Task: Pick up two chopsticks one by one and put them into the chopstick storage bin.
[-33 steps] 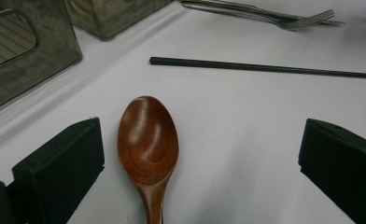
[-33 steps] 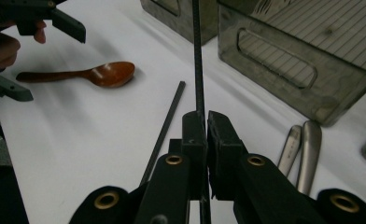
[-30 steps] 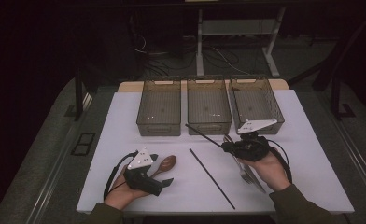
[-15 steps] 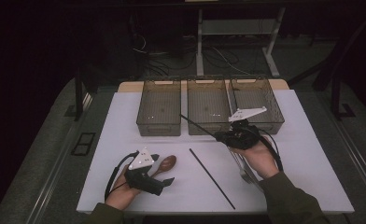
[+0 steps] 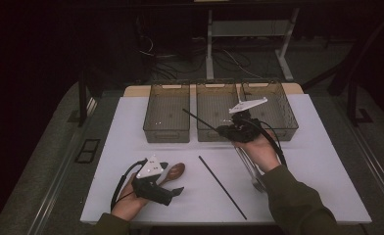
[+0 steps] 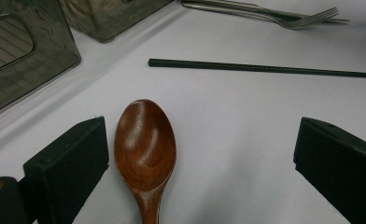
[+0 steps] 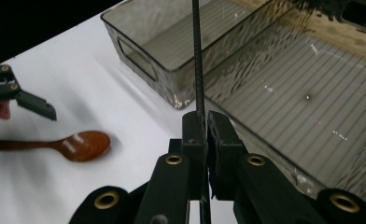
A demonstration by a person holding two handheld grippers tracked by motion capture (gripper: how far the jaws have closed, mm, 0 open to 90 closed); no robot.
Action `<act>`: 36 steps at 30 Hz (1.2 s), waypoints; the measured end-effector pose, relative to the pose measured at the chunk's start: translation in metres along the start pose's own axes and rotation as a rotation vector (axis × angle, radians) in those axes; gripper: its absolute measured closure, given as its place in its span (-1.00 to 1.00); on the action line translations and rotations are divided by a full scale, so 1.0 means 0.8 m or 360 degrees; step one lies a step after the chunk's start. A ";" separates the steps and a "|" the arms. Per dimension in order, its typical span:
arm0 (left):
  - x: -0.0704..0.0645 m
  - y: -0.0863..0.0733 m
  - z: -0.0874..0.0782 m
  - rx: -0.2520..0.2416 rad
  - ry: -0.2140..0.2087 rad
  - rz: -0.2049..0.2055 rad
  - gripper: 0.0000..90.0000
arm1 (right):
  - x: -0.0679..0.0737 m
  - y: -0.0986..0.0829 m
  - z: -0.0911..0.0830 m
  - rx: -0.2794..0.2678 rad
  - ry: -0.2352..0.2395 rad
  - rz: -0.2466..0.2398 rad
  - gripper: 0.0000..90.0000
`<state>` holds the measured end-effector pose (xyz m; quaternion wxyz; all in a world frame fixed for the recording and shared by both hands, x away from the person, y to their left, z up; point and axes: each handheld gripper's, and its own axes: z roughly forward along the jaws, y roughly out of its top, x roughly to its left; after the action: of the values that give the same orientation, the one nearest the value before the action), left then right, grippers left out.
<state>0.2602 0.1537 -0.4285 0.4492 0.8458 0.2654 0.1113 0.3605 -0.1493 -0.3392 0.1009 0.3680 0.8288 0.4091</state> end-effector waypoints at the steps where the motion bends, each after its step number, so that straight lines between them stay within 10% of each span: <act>1: 0.000 0.000 0.000 0.0007 0.0002 0.0006 -0.94 | 0.001 0.003 0.002 0.0002 -0.0005 -0.0003 0.92; 36: -0.003 0.002 0.001 -0.0037 -0.0037 0.0023 -0.94 | 0.006 0.096 0.133 0.0111 -0.0079 0.0083 0.92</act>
<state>0.2590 0.1512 -0.4272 0.4612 0.8437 0.2526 0.1078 0.4473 -0.0512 -0.3495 0.0979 0.4030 0.8299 0.3732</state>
